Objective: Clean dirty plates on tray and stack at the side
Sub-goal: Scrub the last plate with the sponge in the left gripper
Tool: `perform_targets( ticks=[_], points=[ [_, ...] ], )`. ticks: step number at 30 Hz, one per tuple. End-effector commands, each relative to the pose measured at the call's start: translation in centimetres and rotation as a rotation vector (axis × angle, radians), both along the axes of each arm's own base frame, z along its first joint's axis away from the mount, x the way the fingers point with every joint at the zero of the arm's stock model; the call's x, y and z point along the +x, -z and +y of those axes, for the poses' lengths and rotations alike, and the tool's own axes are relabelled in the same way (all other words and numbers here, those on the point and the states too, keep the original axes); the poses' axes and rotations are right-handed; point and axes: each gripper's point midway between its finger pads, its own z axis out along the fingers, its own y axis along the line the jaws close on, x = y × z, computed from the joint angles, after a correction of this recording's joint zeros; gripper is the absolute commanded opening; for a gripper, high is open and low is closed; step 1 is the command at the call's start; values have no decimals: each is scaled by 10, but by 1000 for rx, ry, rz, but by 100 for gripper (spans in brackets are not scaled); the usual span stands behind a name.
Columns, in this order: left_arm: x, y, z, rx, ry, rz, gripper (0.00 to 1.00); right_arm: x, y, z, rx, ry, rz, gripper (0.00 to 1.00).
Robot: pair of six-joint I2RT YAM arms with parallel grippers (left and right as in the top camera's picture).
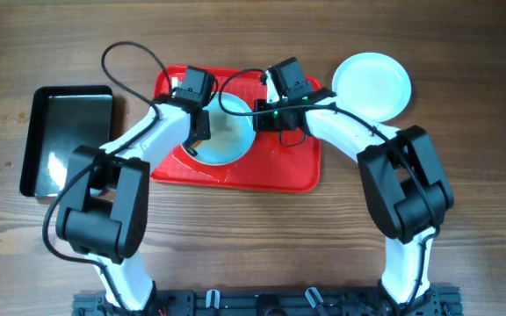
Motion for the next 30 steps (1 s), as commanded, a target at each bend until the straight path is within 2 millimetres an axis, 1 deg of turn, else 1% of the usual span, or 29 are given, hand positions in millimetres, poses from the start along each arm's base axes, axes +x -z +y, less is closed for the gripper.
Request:
perform_targets(
  ticks=[1,4,5,6,7,8,10,11,12,14,16,18,19,21,23,24,25,26,28,30],
  points=[
    [27,-60,51,445,-49,-175,4,3,8,-9,-29,26,6,4],
    [43,-104,53,640,-51,-308,4,4,8,-9,-32,27,4,4],
    [47,-112,50,656,-56,-346,4,4,8,-9,-32,27,4,4],
    [50,-112,44,635,-53,-367,4,4,8,-9,-32,27,4,4],
    [52,-105,35,581,-26,-360,4,4,8,-9,-32,27,4,4],
    [53,-93,22,491,16,-336,4,4,8,-9,-32,25,3,4],
    [47,-58,-20,189,105,-245,4,4,8,-9,-32,25,2,4],
    [39,-43,-51,-22,159,-181,4,4,8,-9,-32,25,2,4],
    [33,-37,-75,-177,213,-136,4,4,8,-9,-32,25,1,4],
    [24,-37,-103,-362,272,-88,4,5,8,-9,-34,26,-1,4],
    [21,-37,-110,-431,229,-70,4,5,8,-9,-32,26,-4,4],
    [13,-35,-117,-480,230,-35,4,6,7,-9,-31,27,-6,4],
    [10,-33,-119,-492,233,-19,4,6,7,-9,-31,27,-6,4],
    [1,-23,-116,-482,225,17,4,6,7,-9,-31,27,-5,4],
    [-13,-4,-109,-463,209,71,4,6,7,-9,-31,27,-5,4],
    [-16,3,-105,-440,199,84,4,5,8,-9,-32,27,-4,4],
    [-19,17,-85,-336,164,94,4,5,8,-9,-33,27,-2,4],
    [-18,21,-71,-259,141,87,4,5,8,-9,-33,27,-2,4],
    [-13,21,-43,-103,99,58,4,4,8,-9,-34,27,1,4],
    [-4,13,-15,66,65,4,4,4,8,-9,-34,27,1,4]
  ],
)
